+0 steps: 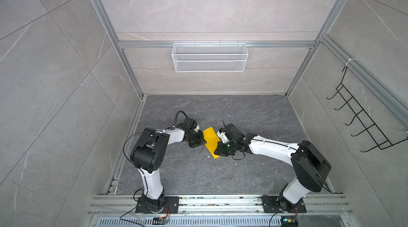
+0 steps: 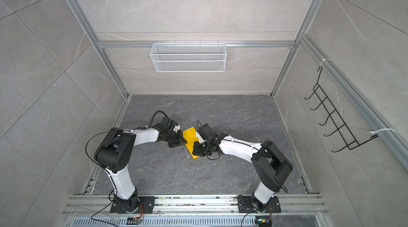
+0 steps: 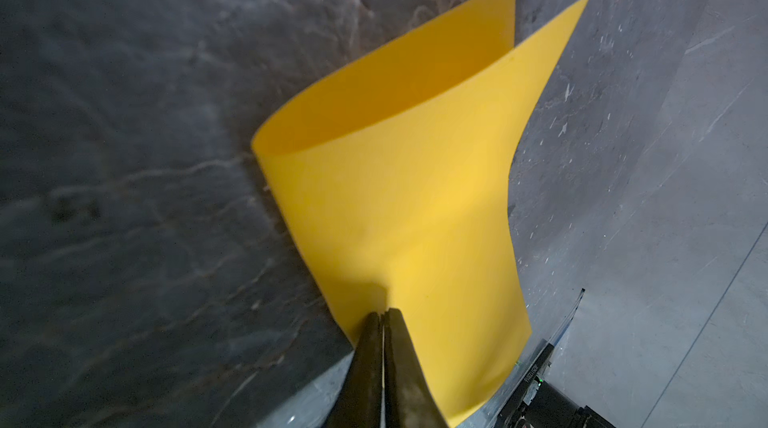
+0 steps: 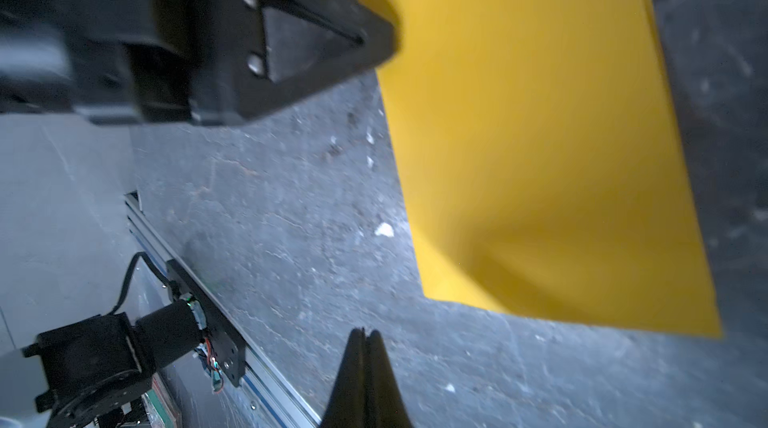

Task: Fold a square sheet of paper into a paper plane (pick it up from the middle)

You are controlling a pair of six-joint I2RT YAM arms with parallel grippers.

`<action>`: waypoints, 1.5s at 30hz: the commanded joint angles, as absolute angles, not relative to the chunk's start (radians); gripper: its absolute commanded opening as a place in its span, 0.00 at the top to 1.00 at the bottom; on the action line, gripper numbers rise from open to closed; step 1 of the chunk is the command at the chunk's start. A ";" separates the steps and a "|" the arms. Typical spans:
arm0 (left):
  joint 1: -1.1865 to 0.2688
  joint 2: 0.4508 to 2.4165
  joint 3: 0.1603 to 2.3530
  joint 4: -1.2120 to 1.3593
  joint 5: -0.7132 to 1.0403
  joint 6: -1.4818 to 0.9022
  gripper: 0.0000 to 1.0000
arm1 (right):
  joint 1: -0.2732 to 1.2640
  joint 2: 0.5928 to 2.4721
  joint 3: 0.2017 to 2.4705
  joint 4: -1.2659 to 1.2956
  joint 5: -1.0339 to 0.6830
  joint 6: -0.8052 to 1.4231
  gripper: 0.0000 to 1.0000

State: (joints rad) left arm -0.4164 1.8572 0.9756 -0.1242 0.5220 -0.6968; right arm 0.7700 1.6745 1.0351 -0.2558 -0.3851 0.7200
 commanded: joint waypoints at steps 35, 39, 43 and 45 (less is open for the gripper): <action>-0.373 1.923 1.186 -0.361 0.474 -0.395 0.86 | 0.753 2.037 1.238 -0.404 -0.305 0.651 0.94; -0.370 1.949 1.200 -0.379 0.463 -0.381 0.86 | 0.753 2.038 1.233 -0.403 -0.307 0.650 0.94; -0.363 1.964 1.201 -0.387 0.419 -0.385 0.87 | 0.753 2.040 1.233 -0.403 -0.307 0.651 0.94; -0.354 1.968 1.204 -0.394 0.399 -0.389 0.87 | 0.751 2.040 1.232 -0.404 -0.307 0.651 0.94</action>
State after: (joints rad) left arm -0.3672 1.9438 1.1812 -0.3599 0.4534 -0.4149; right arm 0.7521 1.9919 1.2438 -0.3206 -0.3393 0.6754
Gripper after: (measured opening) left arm 0.132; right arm 0.064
